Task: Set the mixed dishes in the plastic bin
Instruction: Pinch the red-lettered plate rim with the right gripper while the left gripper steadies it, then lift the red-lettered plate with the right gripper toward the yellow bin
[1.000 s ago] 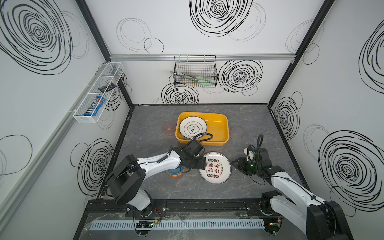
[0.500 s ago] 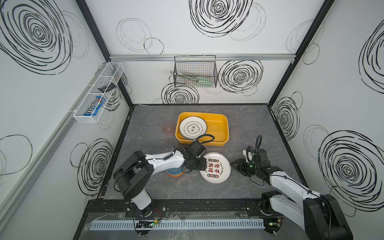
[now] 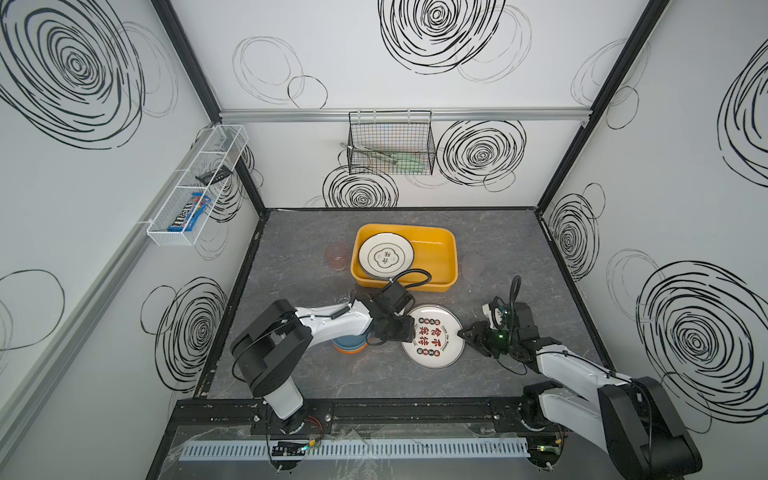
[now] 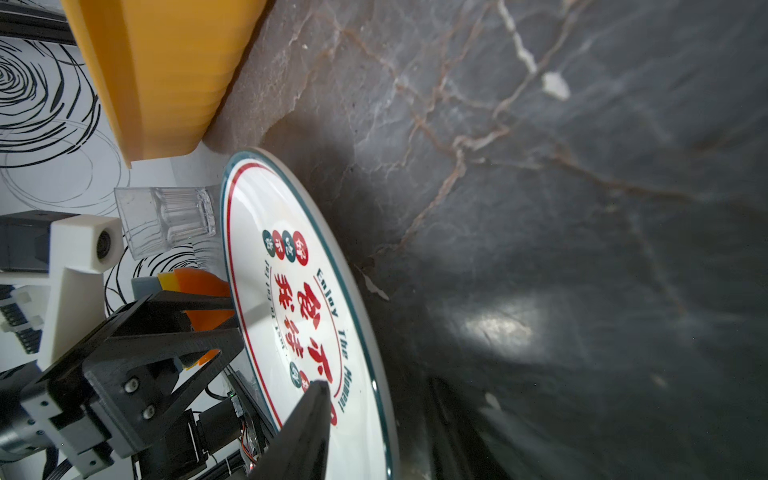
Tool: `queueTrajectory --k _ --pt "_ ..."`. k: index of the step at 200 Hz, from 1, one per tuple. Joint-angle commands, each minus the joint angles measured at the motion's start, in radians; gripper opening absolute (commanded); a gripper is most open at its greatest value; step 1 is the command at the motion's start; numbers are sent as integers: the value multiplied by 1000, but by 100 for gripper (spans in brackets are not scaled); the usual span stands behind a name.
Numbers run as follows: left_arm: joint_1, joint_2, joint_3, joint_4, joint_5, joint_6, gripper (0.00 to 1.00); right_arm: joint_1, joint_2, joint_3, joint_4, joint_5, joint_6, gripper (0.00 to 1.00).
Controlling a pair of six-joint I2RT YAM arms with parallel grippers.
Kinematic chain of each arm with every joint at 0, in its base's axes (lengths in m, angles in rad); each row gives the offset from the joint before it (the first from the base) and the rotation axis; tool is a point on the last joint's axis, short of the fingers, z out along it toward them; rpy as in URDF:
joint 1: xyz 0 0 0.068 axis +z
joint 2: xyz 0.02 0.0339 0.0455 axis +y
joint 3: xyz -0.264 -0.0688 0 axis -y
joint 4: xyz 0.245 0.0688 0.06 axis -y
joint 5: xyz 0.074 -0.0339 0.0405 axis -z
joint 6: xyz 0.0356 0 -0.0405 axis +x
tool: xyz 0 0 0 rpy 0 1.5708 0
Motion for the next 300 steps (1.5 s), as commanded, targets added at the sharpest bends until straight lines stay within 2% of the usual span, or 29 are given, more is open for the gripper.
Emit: queueTrajectory --k 1,55,124,177,252,300 --pt "-8 19 28 36 21 12 54 1 3 -22 70 -32 21 41" --pt "-13 26 31 39 30 13 54 22 15 -41 111 -19 35 37" --pt "-18 18 34 37 31 16 53 39 2 -43 100 26 36 12" --pt "-16 -38 19 36 19 4 54 38 -79 -6 9 49 -3 0" --pt "18 -170 -7 20 14 -13 57 35 -200 63 -126 51 -35 0" --pt "79 -287 -6 -22 12 -9 59 36 -248 135 -204 39 -61 0"
